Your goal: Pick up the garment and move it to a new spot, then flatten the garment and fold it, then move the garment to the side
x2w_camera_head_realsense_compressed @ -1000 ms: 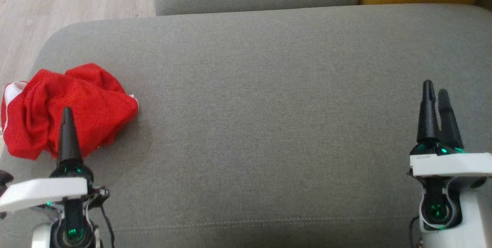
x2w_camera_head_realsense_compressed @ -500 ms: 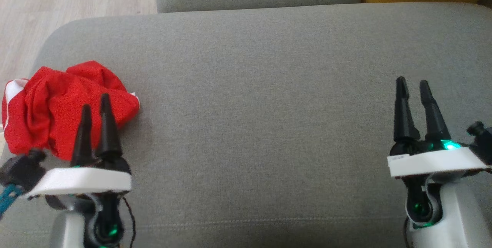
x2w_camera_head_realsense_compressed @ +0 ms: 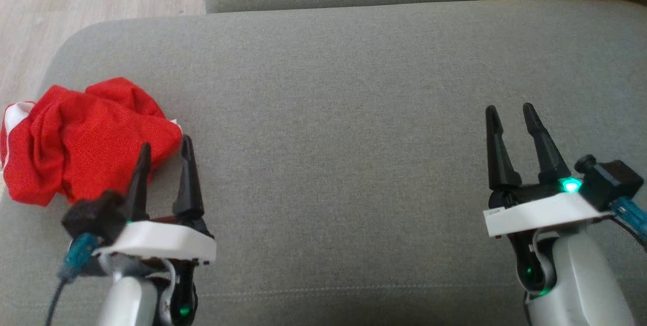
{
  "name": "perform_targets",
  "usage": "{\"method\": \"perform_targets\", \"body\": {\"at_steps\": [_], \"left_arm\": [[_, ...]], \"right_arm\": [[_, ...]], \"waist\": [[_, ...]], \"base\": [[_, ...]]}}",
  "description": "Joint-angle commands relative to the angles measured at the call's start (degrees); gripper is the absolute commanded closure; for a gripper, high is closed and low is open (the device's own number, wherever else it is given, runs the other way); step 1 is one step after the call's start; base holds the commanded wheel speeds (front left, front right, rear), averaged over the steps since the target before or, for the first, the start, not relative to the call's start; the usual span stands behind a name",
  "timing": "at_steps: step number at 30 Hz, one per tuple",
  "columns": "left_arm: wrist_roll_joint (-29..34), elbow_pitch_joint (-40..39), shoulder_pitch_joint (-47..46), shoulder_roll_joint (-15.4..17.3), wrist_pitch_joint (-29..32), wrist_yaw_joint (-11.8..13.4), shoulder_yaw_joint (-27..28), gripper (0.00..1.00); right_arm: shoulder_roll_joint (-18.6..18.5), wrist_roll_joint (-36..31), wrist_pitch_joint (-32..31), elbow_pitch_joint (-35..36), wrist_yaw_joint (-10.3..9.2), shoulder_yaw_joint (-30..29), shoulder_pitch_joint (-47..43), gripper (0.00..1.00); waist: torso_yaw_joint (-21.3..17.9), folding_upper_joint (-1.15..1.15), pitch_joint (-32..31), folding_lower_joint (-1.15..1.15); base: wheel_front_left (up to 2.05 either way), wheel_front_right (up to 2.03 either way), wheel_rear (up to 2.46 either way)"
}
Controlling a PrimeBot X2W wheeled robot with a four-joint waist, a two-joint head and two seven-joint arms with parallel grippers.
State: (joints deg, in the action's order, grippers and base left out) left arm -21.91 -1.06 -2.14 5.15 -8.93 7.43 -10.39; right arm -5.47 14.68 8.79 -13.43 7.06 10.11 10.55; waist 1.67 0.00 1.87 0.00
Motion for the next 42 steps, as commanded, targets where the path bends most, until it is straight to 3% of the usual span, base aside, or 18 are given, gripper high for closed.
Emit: {"method": "perform_targets", "body": {"at_steps": [1,7,14,24,33,42], "left_arm": [[1.96,-1.78,-3.36,1.25,-0.70,0.71,0.70,0.00],[4.63,0.09,-3.43,2.67,-1.70,3.38,-2.69,0.00],[7.26,2.09,-3.46,2.88,-2.88,3.78,-5.18,0.00],[12.45,5.72,-3.25,3.13,-4.38,1.46,-7.77,0.00],[15.25,4.81,-3.00,0.64,-5.89,0.61,-4.92,0.00],[12.39,5.09,-2.78,-1.81,-6.07,-2.43,0.52,0.00]], "right_arm": [[0.16,-2.10,0.83,1.67,0.32,1.41,2.81,0.00],[1.22,-5.86,1.83,-0.48,0.34,1.27,2.17,0.00],[2.31,-11.81,3.01,-2.04,0.36,-1.39,1.15,0.00],[2.59,-16.22,4.51,-3.07,0.39,-3.05,-0.02,0.00],[2.58,-20.73,6.02,-2.87,0.43,-2.10,0.24,0.00],[2.58,-15.78,6.20,-3.96,0.43,-2.95,0.45,0.00]], "waist": [[0.01,0.00,-0.02,0.00],[0.18,0.00,-0.05,0.00],[0.51,0.00,-0.01,0.00],[0.30,0.00,-0.50,0.00],[-0.09,0.00,-0.18,0.00],[-0.15,0.00,0.45,0.00]], "base": [[0.00,0.00,0.00],[0.00,0.00,0.00],[0.00,0.00,0.00],[0.00,0.00,0.00],[0.00,0.00,0.00],[0.00,0.00,0.00]]}}
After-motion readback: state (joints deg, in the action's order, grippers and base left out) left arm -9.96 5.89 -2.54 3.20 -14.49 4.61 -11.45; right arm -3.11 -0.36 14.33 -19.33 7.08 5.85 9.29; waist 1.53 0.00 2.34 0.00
